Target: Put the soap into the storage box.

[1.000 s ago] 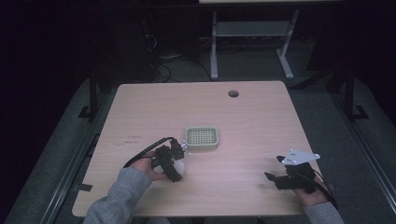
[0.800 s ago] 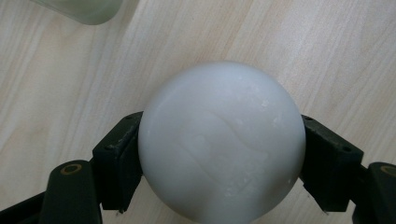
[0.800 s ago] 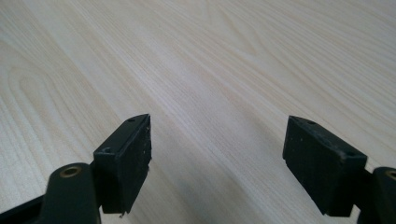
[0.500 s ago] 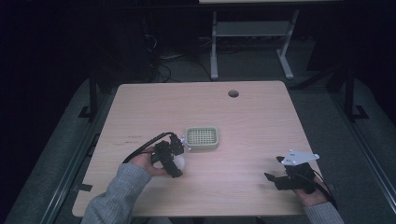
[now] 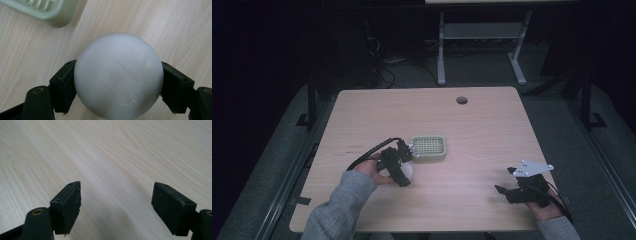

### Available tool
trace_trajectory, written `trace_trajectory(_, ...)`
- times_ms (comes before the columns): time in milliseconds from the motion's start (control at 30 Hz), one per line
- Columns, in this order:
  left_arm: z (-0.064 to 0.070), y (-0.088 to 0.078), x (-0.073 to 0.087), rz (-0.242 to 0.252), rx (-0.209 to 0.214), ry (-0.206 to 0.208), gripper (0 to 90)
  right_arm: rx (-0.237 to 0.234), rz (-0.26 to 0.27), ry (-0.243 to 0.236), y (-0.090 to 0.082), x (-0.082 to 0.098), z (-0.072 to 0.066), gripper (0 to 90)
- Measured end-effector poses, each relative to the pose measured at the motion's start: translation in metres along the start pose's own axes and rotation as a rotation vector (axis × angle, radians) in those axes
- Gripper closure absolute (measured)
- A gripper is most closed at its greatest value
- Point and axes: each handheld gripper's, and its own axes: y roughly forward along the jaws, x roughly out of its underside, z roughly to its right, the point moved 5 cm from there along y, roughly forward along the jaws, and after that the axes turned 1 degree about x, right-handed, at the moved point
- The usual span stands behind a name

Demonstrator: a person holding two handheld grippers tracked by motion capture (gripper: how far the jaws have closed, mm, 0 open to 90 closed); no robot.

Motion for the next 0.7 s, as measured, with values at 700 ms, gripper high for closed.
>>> trace_trajectory(700, -0.016, -0.008, -0.029, -0.018, 0.006, 0.006, 23.8, -0.005, 0.014, -0.010, 0.000, -0.002, 0.001, 23.1)
